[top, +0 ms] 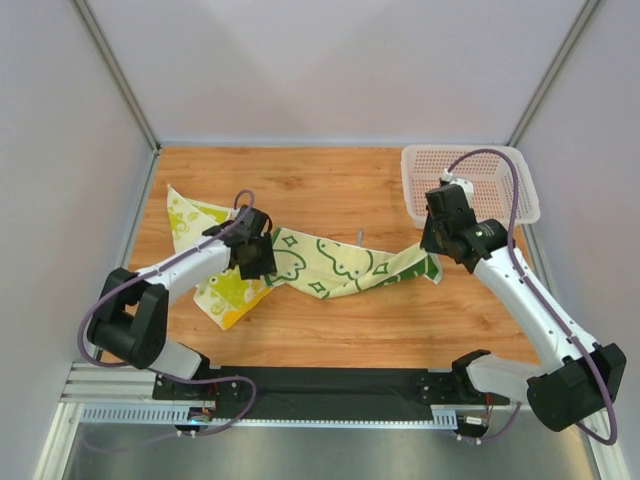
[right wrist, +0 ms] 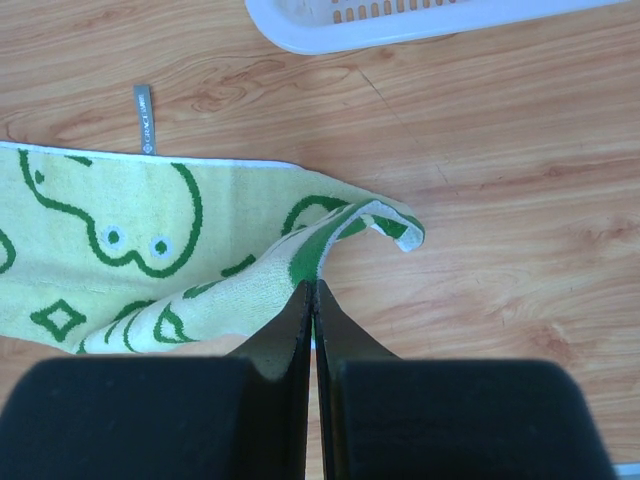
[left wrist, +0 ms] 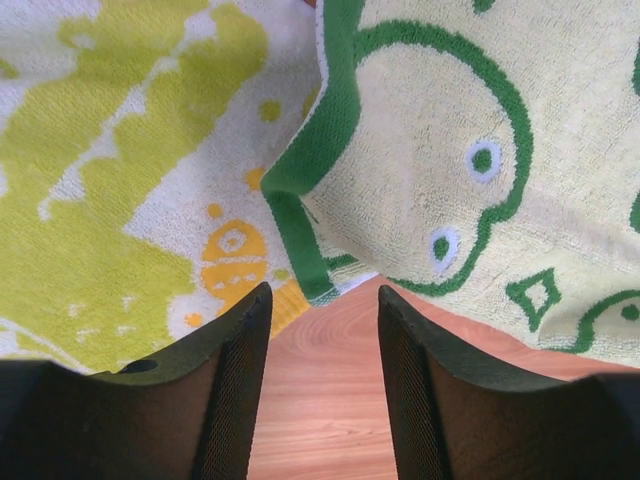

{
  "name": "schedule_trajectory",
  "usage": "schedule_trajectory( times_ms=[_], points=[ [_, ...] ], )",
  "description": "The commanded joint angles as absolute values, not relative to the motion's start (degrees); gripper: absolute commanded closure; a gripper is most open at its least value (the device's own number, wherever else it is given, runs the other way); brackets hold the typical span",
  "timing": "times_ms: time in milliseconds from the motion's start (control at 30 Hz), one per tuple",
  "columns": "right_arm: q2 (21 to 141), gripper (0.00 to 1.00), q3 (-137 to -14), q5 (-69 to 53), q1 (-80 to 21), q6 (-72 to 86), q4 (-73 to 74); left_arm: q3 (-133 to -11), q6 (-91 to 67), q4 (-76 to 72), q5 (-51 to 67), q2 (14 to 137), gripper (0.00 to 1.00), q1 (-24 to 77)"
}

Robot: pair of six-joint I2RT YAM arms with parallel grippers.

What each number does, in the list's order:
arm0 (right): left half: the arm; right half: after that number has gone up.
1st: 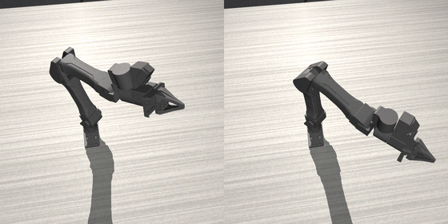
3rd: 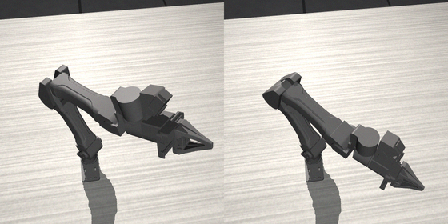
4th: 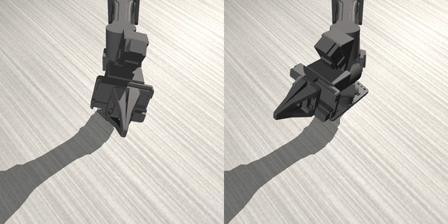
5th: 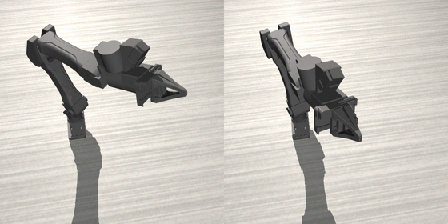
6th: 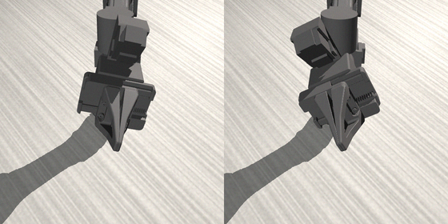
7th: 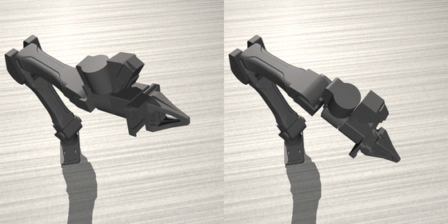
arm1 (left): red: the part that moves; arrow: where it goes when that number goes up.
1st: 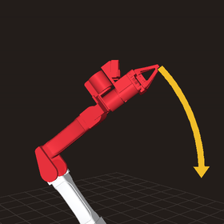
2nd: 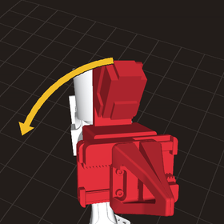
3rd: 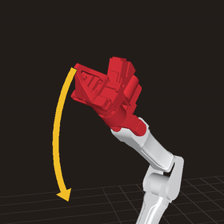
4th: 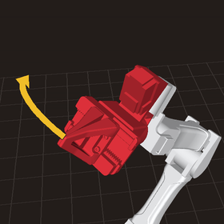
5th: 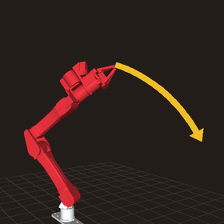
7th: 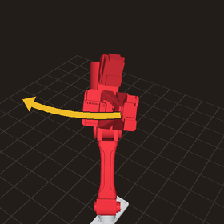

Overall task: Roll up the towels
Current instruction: Flatten the towel

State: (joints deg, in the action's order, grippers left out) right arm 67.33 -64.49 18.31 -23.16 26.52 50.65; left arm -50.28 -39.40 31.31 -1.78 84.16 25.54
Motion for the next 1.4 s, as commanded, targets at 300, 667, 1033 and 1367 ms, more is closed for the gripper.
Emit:
schedule_trajectory(
  times_ms=[300,667,1033,1367],
  points=[
    [67.68,1.00,-63.81,18.11,-22.94,26.19,48.34,-53.35,-38.41,34.37,-3.78,89.03,0.47,27.07],
    [68.03,1.00,-63.28,18.02,-22.85,25.93,48.08,-56.94,-37.44,33.84,-3.69,93.95,0.57,27.60],
    [67.59,1.00,-63.63,18.37,-22.68,25.58,48.96,-57.22,-36.13,35.07,-4.65,93.78,0.91,27.69],
    [66.80,1.00,-65.74,18.02,-21.89,25.49,50.45,-59.32,-33.32,40.94,-4.75,84.48,1.00,27.69]
  ],
)
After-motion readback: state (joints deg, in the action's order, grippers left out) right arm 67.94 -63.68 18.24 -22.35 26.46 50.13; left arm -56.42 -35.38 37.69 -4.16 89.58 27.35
